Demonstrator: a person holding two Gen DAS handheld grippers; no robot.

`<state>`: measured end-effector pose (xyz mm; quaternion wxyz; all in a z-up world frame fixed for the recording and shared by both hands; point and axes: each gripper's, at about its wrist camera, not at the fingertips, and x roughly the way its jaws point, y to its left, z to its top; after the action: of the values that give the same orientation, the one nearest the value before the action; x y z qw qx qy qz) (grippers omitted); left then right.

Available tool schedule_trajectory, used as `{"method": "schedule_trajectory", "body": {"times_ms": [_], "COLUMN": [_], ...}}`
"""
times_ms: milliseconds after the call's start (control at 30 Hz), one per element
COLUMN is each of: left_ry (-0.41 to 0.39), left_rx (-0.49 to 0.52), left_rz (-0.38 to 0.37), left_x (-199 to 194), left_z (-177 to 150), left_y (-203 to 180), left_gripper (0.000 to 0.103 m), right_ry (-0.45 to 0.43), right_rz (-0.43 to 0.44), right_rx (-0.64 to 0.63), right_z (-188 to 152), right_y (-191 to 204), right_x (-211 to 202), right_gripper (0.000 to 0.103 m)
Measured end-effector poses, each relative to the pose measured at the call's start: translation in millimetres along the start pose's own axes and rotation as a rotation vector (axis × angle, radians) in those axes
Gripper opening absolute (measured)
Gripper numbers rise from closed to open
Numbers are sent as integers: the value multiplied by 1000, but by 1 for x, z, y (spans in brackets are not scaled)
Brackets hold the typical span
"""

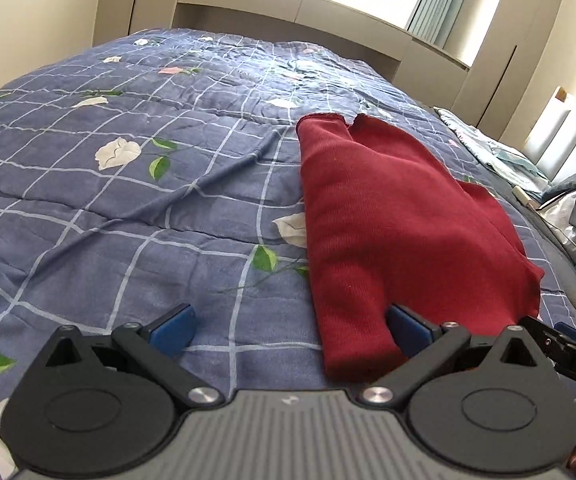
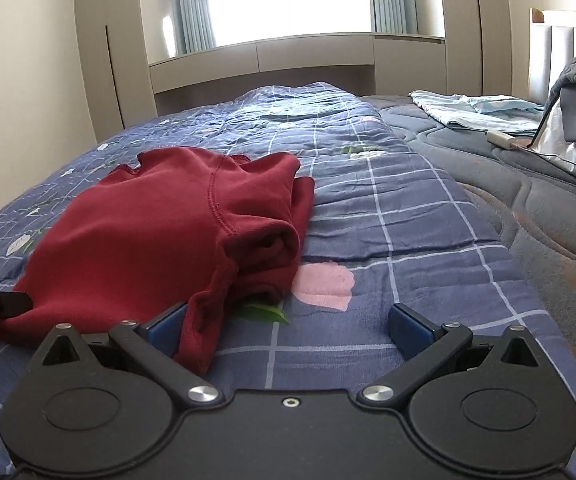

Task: Fold small clothes

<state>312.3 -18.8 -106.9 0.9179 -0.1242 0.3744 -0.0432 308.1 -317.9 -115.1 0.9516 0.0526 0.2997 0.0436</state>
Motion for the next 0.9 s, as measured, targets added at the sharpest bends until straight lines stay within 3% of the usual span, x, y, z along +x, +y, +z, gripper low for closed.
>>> {"method": "schedule_trajectory", "body": {"times_ms": [567, 667, 733, 900], "left_ry": [-27, 1, -20, -64], "left_rx": [0, -62, -108, -78], "left_rz": [-24, -85, -122, -115], "left_x": [-5, -13, -21, -20], "left_z": [-4, 5, 12, 39], "left_y": [3, 16, 27, 25], "left_gripper": [102, 103, 103, 103], "right_ry": [-21, -68, -80, -48], "right_rz": [2, 72, 126, 191], "right_rx": [-15, -7, 16, 133], "right_z": [1, 9, 19, 57], "right_y": [2, 1, -2, -12], "right_x": [-8, -19, -20, 10], "right_gripper": [102, 102, 102, 103]}}
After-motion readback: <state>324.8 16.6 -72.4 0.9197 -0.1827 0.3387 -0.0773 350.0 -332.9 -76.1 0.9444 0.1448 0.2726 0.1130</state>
